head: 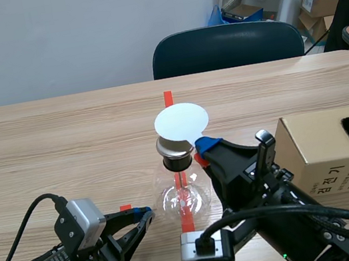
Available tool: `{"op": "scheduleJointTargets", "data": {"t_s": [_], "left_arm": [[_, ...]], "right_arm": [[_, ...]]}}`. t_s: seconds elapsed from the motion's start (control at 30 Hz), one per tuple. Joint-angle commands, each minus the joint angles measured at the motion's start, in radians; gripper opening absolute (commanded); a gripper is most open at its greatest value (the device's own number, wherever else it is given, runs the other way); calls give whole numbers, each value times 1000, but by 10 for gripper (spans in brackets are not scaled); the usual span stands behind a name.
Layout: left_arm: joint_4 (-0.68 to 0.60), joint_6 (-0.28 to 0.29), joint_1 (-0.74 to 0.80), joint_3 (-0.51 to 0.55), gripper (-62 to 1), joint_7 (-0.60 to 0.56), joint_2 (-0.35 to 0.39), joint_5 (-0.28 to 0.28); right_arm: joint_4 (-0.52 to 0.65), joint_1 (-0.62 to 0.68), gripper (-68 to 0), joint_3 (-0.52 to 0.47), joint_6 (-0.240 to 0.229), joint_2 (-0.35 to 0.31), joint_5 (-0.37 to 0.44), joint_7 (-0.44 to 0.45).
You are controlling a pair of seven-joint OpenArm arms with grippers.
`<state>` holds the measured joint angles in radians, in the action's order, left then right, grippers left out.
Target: Do the electroscope experiment
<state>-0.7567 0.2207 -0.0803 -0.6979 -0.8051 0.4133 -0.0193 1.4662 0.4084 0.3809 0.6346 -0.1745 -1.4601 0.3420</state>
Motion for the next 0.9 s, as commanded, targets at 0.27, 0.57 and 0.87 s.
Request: {"op": "scheduleJointTargets", "data": {"t_s": [0.27,0.57,0.87], "left_arm": [[-16,2,0,5,-578,-18,0,-6],[-16,2,0,5,-578,-18,0,-6],[-16,2,0,5,-578,-18,0,-6]], "right_arm": [[10,-6,-660,-8,11,-5,-1,72],[10,-6,-660,-7,11,-5,-1,73],[10,-6,-660,-7,11,-5,-1,67]]}}
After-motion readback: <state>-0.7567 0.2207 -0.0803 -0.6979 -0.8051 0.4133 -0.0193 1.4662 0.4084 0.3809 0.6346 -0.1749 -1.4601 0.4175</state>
